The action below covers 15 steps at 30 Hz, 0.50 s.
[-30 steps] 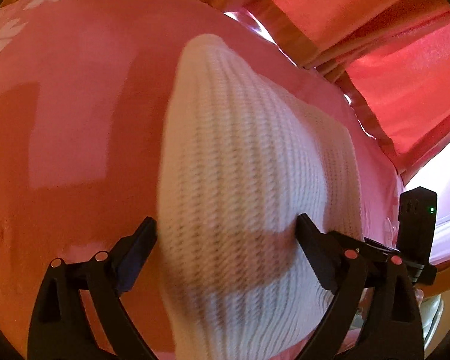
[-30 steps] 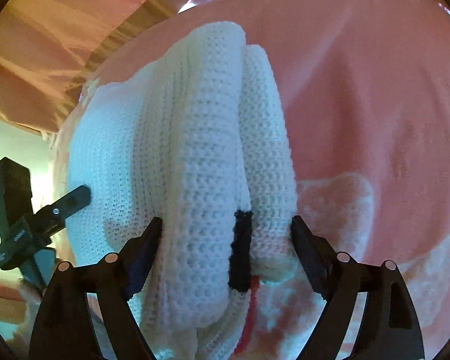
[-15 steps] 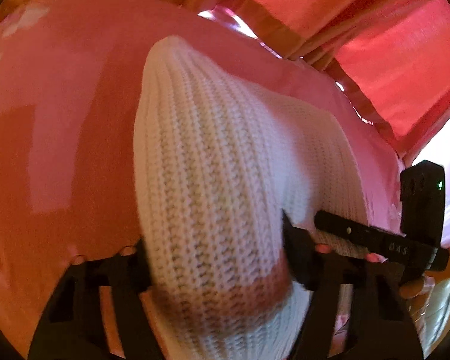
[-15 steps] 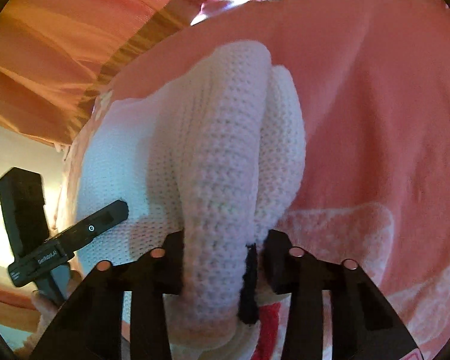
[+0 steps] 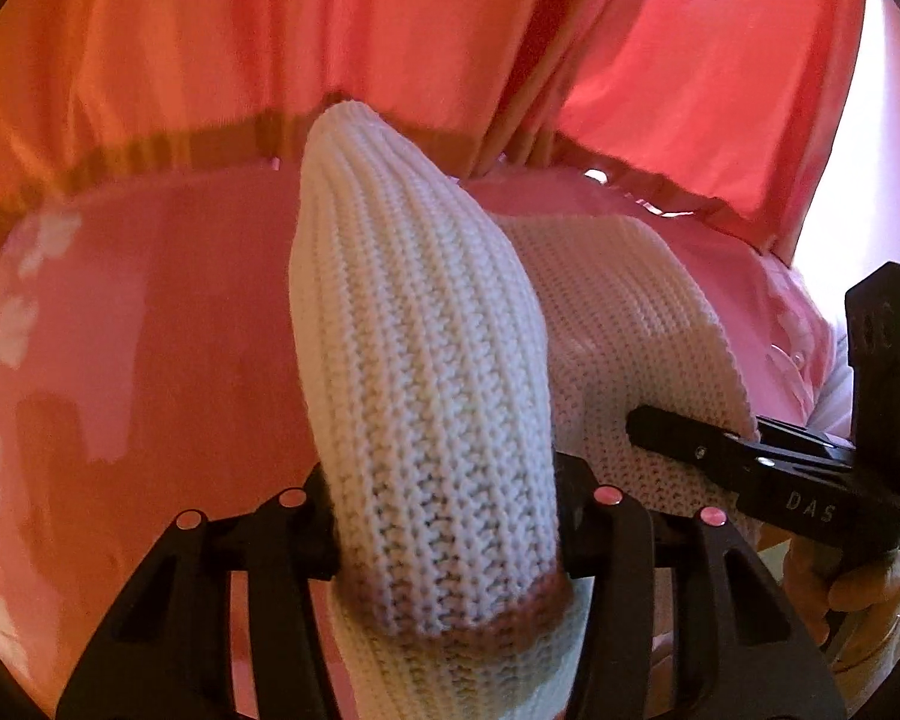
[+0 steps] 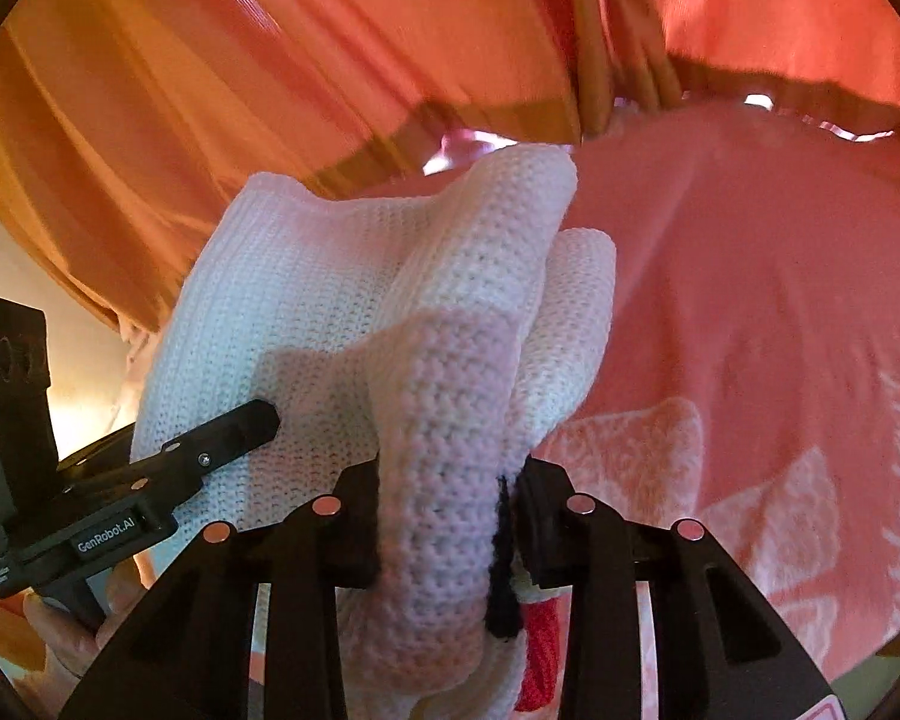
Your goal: Fold small clothes
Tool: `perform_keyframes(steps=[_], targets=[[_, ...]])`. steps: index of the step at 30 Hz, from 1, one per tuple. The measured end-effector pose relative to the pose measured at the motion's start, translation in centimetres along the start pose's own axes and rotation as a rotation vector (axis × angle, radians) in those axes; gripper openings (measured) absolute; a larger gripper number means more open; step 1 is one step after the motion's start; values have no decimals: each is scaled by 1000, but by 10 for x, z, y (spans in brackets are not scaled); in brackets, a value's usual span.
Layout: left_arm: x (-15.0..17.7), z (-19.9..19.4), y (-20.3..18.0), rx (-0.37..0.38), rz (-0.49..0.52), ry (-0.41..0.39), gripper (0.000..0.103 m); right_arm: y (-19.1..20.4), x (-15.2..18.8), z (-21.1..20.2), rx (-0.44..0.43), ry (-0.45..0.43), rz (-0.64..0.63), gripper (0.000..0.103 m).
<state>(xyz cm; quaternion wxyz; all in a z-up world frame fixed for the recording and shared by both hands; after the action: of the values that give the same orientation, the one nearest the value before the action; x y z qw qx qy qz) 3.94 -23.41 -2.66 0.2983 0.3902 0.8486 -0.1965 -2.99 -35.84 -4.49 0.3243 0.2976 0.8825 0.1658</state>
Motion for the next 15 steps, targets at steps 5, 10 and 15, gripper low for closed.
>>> perform_keyframes(steps=[5, 10, 15], targets=[[-12, -43, -13, -11, 34, -80, 47, 21, 0, -48, -10, -86, -27, 33], [-26, -93, -19, -26, 65, -180, 47, 56, -5, -90, -32, -178, -72, 33], [-41, -147, -15, -61, 97, -284, 48, 93, -10, -125, -76, -252, -124, 33]])
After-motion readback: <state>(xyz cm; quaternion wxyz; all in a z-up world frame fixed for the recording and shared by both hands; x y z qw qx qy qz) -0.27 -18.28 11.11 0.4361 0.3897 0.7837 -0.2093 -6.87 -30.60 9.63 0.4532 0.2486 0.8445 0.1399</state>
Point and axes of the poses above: each gripper's, at about its wrist camera, not at the fingertips, and z roughly the way its jaws point, y to its left, x to its underside, the point moved 7 cm from there along z, roughly the way its jaws point, and after that the axes turned 10 degrees about z, right-handed, at the moved point
